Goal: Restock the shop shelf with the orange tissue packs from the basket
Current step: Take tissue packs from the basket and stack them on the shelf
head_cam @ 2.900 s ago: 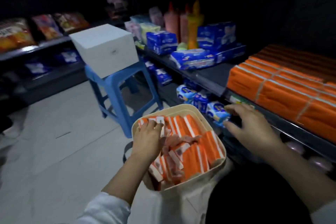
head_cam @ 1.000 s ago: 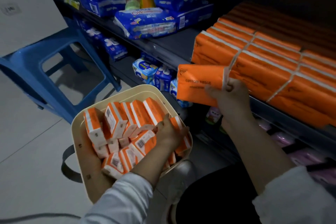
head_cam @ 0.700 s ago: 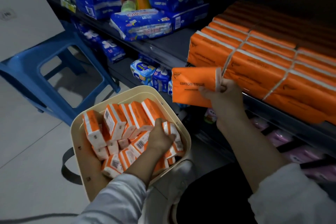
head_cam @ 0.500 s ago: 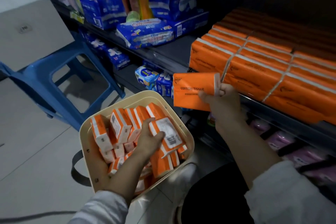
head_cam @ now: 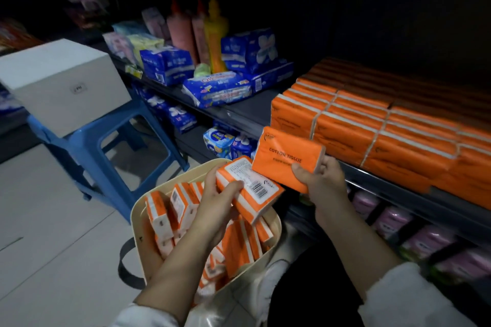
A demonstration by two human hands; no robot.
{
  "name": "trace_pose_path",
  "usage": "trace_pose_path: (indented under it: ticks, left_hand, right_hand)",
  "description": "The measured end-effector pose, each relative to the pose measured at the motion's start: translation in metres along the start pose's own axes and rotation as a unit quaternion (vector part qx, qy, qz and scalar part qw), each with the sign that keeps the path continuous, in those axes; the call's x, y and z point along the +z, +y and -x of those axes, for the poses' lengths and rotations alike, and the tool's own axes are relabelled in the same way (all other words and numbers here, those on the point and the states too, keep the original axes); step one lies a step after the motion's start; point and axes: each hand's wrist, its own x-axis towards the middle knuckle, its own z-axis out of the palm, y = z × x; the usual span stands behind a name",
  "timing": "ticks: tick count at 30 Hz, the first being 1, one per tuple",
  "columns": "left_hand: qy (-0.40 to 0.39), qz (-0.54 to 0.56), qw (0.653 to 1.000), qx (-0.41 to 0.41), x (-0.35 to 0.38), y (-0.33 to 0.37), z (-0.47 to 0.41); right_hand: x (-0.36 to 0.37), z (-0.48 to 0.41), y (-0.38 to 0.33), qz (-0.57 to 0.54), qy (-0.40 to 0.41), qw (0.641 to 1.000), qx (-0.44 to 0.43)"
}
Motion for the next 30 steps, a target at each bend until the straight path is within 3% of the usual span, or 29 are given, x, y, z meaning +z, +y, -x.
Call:
trace_pose_path:
  ticks: [9,17,24,30]
  left_hand:
    - [0.018,0.019,0.996,0.080,0.073,0.027,0.026]
    - [-0.032,-0.037,0.983,0.178,0.155,0.018,0.052]
    - [-0.065,-0.055,0.986,0.146,0.211,-0.015,0.066]
    - [-0.106,-0.089,0.986,0.097,0.229,-0.032,0.064]
  right_hand:
    - [-0.061,0.027,-0.034,-0.033,0.016,0.991,-0.128]
    - [-0.166,0.040,-0.070,-0.031,0.086,0.979,-0.182]
    - [-0.269,0.038,-0.060,0.024,0.197,0.970,-0.141]
    - [-0.303,0.018,-0.053,0.144,0.200,0.961,-0.129]
